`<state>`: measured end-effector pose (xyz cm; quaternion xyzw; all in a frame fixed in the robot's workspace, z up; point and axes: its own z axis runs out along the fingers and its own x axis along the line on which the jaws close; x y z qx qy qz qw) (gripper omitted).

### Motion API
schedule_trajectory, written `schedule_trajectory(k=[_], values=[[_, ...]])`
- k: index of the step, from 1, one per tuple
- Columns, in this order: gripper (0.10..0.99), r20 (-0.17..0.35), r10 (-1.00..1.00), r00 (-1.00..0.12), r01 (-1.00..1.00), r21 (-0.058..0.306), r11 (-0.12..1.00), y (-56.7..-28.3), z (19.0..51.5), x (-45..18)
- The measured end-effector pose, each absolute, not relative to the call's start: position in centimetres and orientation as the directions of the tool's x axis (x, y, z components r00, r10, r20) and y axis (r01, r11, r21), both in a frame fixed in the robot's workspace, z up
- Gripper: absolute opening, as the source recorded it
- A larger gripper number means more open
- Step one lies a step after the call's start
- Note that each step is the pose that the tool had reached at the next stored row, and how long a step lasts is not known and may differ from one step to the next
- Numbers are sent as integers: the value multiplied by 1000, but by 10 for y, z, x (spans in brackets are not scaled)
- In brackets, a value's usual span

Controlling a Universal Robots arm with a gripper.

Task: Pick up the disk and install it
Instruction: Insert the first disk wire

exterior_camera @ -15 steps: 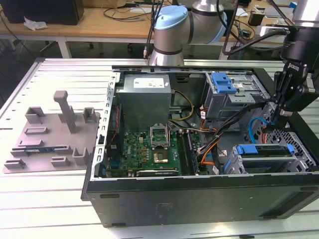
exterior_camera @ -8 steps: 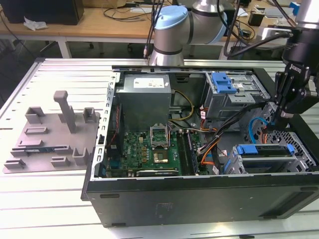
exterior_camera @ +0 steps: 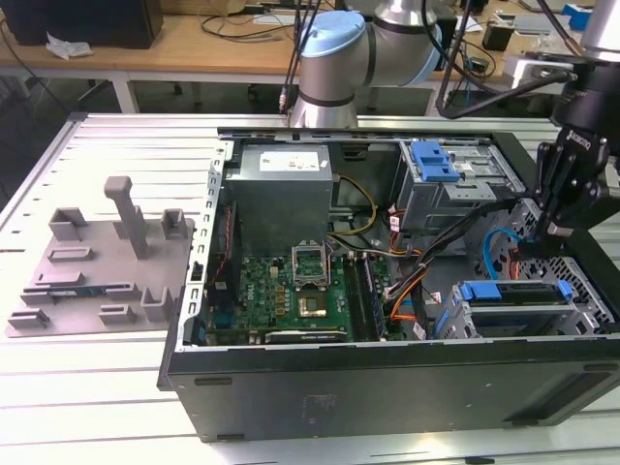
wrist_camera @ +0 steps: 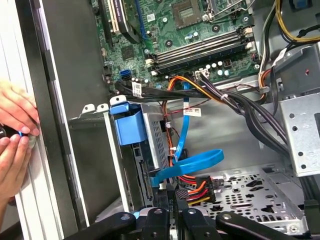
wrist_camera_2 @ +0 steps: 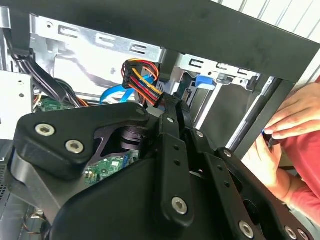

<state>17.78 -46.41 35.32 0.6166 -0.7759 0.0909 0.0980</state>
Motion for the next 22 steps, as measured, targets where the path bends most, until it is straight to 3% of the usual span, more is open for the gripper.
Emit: schedule_trajectory(k=[16,18,22], values=[[165,224,-958,-181,-983,-22,181,-479,355,174],[165,182,-966,-181,-983,-15,182,-482,356,172],[165,155,-971,-180,-984,-10,181,-490,358,171]])
